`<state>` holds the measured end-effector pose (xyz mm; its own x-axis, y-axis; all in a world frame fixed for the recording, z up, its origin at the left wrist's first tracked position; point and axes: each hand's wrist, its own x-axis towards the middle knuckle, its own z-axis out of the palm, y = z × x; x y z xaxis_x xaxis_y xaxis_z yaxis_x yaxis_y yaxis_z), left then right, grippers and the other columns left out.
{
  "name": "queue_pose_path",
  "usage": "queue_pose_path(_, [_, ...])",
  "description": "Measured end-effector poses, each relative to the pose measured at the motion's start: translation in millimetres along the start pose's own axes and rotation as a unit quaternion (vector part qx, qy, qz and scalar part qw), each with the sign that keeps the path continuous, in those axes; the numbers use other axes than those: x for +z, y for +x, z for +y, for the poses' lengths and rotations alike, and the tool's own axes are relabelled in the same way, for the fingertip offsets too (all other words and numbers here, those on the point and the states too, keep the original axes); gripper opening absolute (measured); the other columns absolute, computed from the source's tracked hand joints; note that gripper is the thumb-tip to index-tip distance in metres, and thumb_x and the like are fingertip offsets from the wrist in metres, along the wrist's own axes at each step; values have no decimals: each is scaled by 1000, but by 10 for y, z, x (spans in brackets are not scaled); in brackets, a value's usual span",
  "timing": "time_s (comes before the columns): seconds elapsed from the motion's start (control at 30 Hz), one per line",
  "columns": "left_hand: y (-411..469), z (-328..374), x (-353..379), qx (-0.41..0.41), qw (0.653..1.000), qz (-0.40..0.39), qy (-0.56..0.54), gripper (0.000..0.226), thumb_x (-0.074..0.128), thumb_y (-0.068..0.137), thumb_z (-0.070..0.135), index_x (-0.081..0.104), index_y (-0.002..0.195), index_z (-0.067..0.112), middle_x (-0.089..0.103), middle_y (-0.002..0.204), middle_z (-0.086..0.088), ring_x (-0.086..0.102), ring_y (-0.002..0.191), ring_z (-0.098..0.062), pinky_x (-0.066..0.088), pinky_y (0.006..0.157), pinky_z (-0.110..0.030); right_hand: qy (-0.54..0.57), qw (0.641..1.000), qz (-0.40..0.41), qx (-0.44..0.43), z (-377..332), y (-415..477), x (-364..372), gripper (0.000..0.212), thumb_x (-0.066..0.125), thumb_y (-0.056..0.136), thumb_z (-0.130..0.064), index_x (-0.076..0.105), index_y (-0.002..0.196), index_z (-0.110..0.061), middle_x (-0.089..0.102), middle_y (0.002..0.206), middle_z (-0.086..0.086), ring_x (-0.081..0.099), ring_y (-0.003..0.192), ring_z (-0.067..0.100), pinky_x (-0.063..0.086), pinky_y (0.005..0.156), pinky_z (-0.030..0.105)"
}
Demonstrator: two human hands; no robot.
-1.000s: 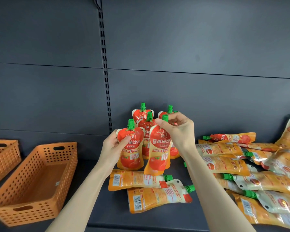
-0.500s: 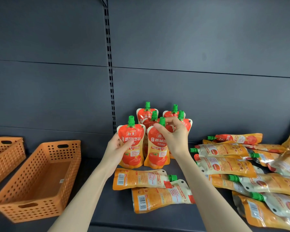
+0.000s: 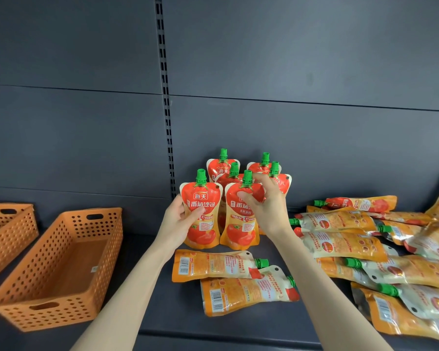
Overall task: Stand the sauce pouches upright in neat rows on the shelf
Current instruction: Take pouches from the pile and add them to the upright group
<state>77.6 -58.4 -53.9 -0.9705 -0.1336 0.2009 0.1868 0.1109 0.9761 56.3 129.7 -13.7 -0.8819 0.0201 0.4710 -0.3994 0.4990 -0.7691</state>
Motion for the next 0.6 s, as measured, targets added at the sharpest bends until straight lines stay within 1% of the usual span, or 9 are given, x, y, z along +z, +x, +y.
queue_pose_path(0.1, [8,-25,6,-9,1000,3,27,36,62,86,26,46,119,29,58,109,16,56,102,-4,44,75,-16,-3,1000,5,5,1,-19,12,48,65,86,-26,47,129,-20,49,134,1,46,111,8,41,83,20])
queue_pose_path(0.17, [-13,-50,5,-15,999,17,41,42,65,84,28,44,121,26,56,114,12,54,107,-6,43,76,-15,-7,1000,5,7,4,-53,0,49,66,85,-27,46,129,-22,47,135,0,48,116,13,42,84,21])
queue_pose_path(0.27, [-108,-98,-11,10,994,65,85,55,70,80,29,40,126,22,49,128,5,47,115,-7,38,90,-21,-16,1000,19,-6,31,-138,-53,51,68,84,-27,46,130,-22,42,137,-2,44,119,10,43,88,21])
queue_pose_path(0.33, [-234,-107,-12,38,983,112,140,63,71,79,31,39,131,19,43,133,1,40,120,-7,34,94,-23,-16,999,35,-6,58,-217,-109,50,68,84,-28,46,129,-22,41,136,-3,41,117,5,40,86,12])
queue_pose_path(0.4, [-418,-92,29,89,967,128,200,58,70,79,35,43,128,19,45,129,2,38,117,-5,33,91,-18,-4,999,38,4,91,-317,-176,44,66,85,-28,49,125,-22,44,130,-5,43,111,1,35,77,3])
queue_pose_path(0.43, [-520,-72,65,117,960,116,227,53,69,80,39,47,124,21,48,125,4,39,114,-4,34,89,-16,4,999,34,7,114,-381,-218,38,65,86,-28,52,120,-22,47,126,-6,47,106,0,37,72,3])
queue_pose_path(0.5, [-703,-26,153,142,948,60,278,48,59,80,55,53,116,24,51,118,10,42,108,-2,40,92,-24,18,1000,19,4,173,-541,-303,25,64,86,-25,57,110,-21,54,114,-8,54,96,0,41,68,3])
queue_pose_path(0.53, [-778,-16,202,141,939,28,312,53,49,78,62,54,114,25,51,117,14,43,109,-2,38,96,-29,24,1000,4,2,210,-632,-345,19,64,86,-23,59,105,-22,57,107,-9,55,96,1,42,71,3])
queue_pose_path(0.6, [-905,-28,310,137,908,-19,394,67,31,75,71,51,121,26,47,126,14,42,118,-6,28,103,-31,18,999,-44,7,292,-830,-419,16,64,86,-23,59,99,-30,59,98,-18,55,98,2,40,75,8])
